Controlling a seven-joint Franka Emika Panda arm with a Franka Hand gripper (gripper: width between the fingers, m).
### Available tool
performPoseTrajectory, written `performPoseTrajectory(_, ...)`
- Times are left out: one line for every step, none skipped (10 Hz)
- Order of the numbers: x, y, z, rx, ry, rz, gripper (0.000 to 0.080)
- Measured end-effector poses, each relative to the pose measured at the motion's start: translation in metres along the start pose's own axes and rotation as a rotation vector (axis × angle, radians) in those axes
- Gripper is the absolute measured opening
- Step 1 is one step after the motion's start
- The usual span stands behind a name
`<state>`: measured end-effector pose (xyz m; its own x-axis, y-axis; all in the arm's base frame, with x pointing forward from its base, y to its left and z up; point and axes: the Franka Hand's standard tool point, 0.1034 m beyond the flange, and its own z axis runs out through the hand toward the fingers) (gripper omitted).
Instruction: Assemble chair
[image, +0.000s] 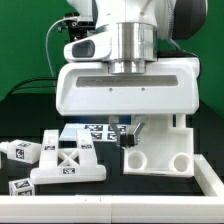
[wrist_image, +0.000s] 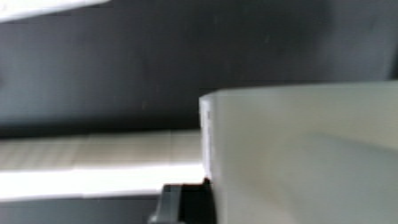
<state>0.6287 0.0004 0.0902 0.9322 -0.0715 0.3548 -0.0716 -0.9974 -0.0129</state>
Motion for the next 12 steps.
performPoseTrajectory(-0.001, 0.000, 0.001, -0.010, 0.087, -0.006, 0.0026)
performPoseTrajectory(-0.009, -0.007, 0.003, -0.017, 0.197, -0.023, 0.0026)
performPoseTrajectory(-0.023, -0.010, 0.007, -0.020, 0.249, -0.035, 0.0026)
performPoseTrajectory(-0.038, -0.008, 0.016, -0.019, 0.214, -0.035, 0.0026)
performPoseTrajectory(-0.046, -0.011, 0.021, -0.016, 0.199, -0.037, 0.0026)
performPoseTrajectory(-0.054, -0.015, 0.031, -0.013, 0.172, -0.043, 0.0026)
performPoseTrajectory(-0.052, -0.015, 0.038, -0.014, 0.171, -0.050, 0.0026)
performPoseTrajectory(-0.052, -0.019, 0.047, -0.012, 0.168, -0.052, 0.0026)
performPoseTrajectory(-0.045, -0.027, 0.052, -0.008, 0.190, -0.061, 0.0026)
performPoseTrajectory(-0.038, -0.030, 0.055, -0.004, 0.195, -0.063, 0.0026)
performPoseTrajectory(-0.030, -0.032, 0.058, -0.002, 0.199, -0.062, 0.0026)
performPoseTrajectory(-0.028, -0.032, 0.059, 0.000, 0.192, -0.060, 0.0026)
